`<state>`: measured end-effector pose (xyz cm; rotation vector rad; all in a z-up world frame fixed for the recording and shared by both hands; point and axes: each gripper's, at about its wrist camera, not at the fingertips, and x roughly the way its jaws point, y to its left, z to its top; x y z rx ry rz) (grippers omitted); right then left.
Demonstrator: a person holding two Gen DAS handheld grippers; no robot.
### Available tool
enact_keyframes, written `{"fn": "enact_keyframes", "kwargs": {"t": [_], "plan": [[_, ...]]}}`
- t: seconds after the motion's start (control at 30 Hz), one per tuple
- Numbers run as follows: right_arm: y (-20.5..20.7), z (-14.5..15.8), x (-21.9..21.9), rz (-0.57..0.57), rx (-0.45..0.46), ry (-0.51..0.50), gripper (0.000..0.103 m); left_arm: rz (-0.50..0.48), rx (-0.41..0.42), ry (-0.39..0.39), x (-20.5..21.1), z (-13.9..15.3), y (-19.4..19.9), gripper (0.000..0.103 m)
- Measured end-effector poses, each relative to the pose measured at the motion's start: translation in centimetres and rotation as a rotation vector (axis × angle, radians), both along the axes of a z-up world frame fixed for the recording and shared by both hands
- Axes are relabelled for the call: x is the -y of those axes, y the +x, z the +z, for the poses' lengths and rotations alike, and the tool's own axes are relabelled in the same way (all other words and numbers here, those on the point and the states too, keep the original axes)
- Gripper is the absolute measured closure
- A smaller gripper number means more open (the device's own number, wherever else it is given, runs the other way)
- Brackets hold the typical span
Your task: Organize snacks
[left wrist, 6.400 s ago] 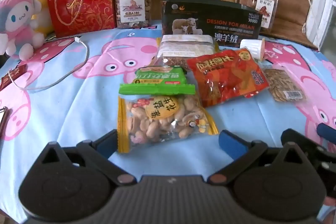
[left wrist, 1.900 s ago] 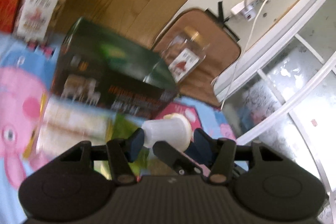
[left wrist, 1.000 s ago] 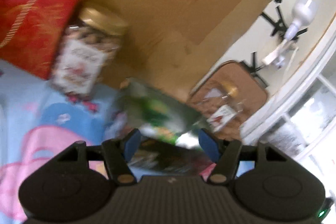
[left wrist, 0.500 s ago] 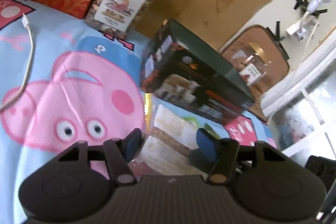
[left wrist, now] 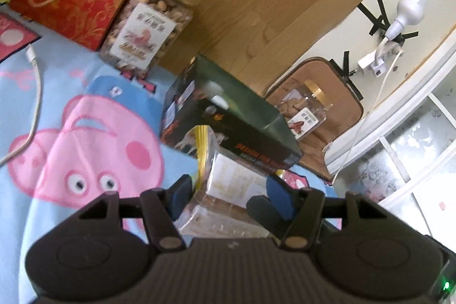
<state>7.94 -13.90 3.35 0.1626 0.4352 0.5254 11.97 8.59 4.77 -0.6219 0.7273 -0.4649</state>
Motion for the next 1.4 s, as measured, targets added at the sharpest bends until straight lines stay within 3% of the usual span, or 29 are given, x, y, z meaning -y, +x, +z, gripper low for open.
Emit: {"fn": "enact_keyframes", "kwargs": {"t": [0.17, 0.37, 0.67, 0.9, 1.07, 1.23, 1.4], "plan": [[1.3, 2.5, 1.0, -0.058, 0.082, -0.008, 0.063, -0.035, 0.076, 0.022, 2.2, 3.3, 3.1, 0.045], [4.9, 3.7, 3.5, -0.128, 0.129, -0.002, 0.063, -0.070, 0.103, 0.044, 5.9, 5.1, 7.8, 0.045], [9.0, 2.5, 6.3, -0.207, 0.126, -0.002, 0.063, -0.101, 0.083, 0.071, 10.0, 3.8, 13.0, 0.045], [9.9, 1.4, 6.9, -0.232, 0.105, -0.002, 0.061, -0.104, 0.059, 0.090, 10.9, 2.6, 14.0, 0.044], [10.1, 1.0, 7.0, -0.258, 0.079, -0.015, 0.045, -0.098, 0.059, 0.119, 10.8, 2.6, 13.3, 0.041], [6.7, 1.6, 7.3, -0.267, 0.110, 0.030, 0.046, -0.114, 0.159, 0.175, 10.7, 4.5, 9.6, 0.041], [1.3, 1.4, 7.3, -0.262, 0.091, 0.099, 0.046, -0.149, 0.222, 0.240, 10.4, 4.9, 2.7, 0.041]]}}
